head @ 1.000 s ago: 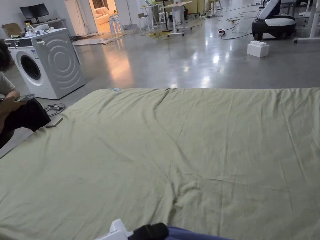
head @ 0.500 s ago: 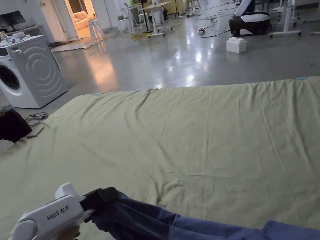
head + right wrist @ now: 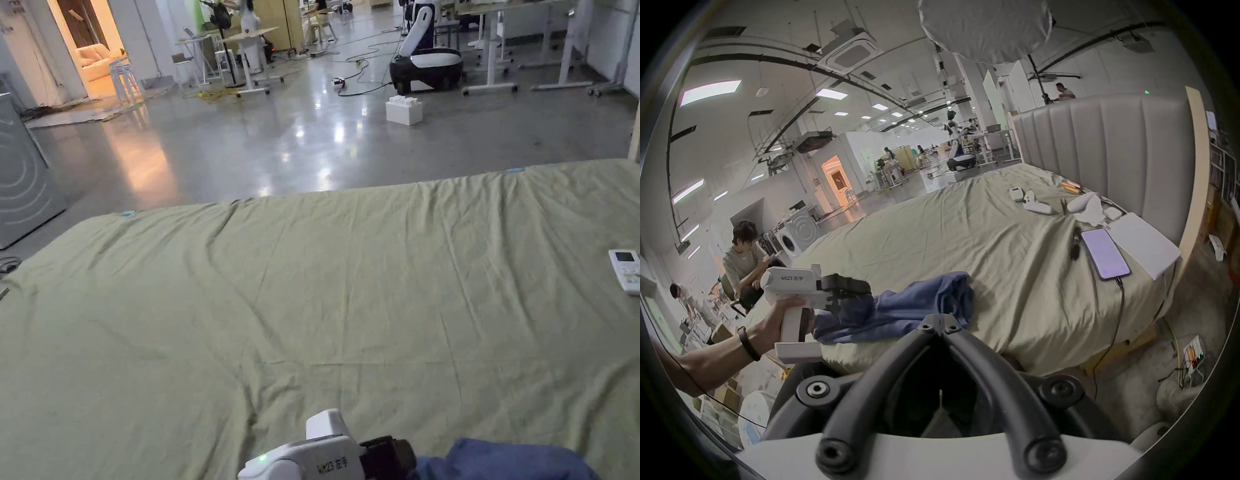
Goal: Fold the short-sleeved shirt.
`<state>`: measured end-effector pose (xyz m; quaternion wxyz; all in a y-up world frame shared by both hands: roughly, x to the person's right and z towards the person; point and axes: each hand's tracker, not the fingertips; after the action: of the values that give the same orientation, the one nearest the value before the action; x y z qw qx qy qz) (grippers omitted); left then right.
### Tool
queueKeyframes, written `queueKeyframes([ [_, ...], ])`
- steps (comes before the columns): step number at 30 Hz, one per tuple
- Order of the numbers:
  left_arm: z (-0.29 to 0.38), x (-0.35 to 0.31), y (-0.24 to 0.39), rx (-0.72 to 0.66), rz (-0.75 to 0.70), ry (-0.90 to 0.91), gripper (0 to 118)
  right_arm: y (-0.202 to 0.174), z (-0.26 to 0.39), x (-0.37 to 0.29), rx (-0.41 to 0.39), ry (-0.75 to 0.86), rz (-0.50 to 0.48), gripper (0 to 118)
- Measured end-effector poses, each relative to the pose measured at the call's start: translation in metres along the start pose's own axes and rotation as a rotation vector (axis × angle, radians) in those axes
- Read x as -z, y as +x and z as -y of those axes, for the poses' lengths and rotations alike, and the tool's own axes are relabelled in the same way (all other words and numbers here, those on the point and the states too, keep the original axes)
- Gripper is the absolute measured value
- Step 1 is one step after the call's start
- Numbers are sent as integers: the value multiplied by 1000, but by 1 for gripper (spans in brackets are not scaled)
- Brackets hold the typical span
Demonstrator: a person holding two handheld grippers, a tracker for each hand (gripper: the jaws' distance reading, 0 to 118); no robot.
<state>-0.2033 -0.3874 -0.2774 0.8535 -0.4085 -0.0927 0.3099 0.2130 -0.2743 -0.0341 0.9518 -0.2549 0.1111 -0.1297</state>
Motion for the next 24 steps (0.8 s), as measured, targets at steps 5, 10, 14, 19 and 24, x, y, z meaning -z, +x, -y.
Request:
queueKeyframes([
  [5, -14, -62, 3, 74, 138, 141, 86, 10, 10, -3, 8, -19, 27, 0],
  [10, -10, -85, -27, -81, 81, 217, 4, 18, 19, -2, 62, -38, 7, 0],
  [14, 17, -35, -26, -122, 133, 70, 4, 15, 20, -1, 71, -45, 13, 0],
  [19, 49, 26, -17, -143, 49, -43, 3, 9, 20, -6, 47, -55, 14, 0],
  [24, 17, -15, -11, -70, 60, -74, 43, 10, 20, -7, 30, -69, 18, 0],
])
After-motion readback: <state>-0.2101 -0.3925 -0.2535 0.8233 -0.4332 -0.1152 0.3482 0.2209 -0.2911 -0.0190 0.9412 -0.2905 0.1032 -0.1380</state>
